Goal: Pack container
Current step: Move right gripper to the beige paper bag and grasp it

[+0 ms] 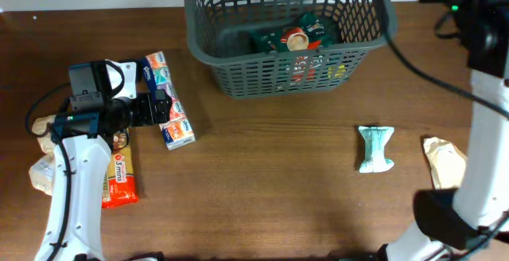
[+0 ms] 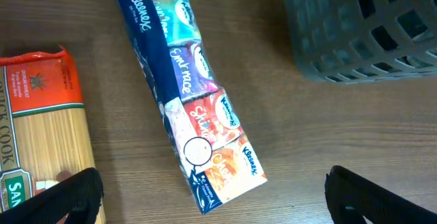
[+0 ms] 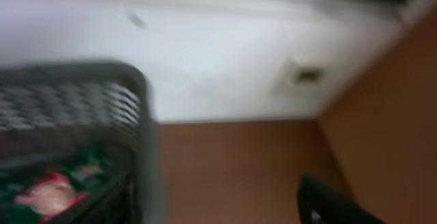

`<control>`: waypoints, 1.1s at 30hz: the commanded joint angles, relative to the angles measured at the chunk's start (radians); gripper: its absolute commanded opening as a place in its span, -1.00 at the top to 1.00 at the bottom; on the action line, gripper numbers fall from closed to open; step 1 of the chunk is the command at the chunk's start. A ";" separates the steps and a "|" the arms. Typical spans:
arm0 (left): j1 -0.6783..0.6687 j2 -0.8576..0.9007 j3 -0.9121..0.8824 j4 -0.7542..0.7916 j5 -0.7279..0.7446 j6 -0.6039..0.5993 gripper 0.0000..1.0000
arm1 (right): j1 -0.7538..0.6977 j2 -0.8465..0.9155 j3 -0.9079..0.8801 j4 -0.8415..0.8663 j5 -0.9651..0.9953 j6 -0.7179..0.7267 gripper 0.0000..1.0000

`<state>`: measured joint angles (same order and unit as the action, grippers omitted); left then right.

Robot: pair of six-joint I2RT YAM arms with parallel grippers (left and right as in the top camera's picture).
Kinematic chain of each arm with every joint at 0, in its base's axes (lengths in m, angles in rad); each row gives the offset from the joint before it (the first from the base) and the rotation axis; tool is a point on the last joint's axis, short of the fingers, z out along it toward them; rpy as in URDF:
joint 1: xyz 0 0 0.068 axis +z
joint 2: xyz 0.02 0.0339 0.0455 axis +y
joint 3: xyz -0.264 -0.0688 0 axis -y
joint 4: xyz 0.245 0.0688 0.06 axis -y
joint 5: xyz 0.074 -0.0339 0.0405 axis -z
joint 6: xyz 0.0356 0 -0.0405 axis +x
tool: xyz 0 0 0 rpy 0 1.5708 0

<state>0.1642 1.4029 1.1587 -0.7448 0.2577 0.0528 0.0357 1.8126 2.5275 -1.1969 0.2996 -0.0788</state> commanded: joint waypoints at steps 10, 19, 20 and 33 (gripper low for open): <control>0.003 0.005 0.020 -0.034 -0.045 0.016 -0.99 | -0.398 -0.314 -0.825 0.186 -0.064 0.017 -0.50; 0.009 0.005 0.020 -0.034 -0.075 0.016 -0.98 | -0.544 -0.293 -1.184 0.238 -0.105 -0.022 -0.62; 0.009 0.005 0.020 -0.034 -0.075 0.016 -0.98 | -0.570 -0.287 -1.234 0.266 -0.106 -0.053 -0.67; 0.009 0.005 0.020 -0.042 -0.076 0.016 -0.99 | -0.619 -0.229 -1.480 0.395 -0.109 -0.355 -0.74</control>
<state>0.1654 1.4029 1.1587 -0.7853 0.1902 0.0528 -0.5800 1.5501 1.0946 -0.8059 0.1978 -0.3489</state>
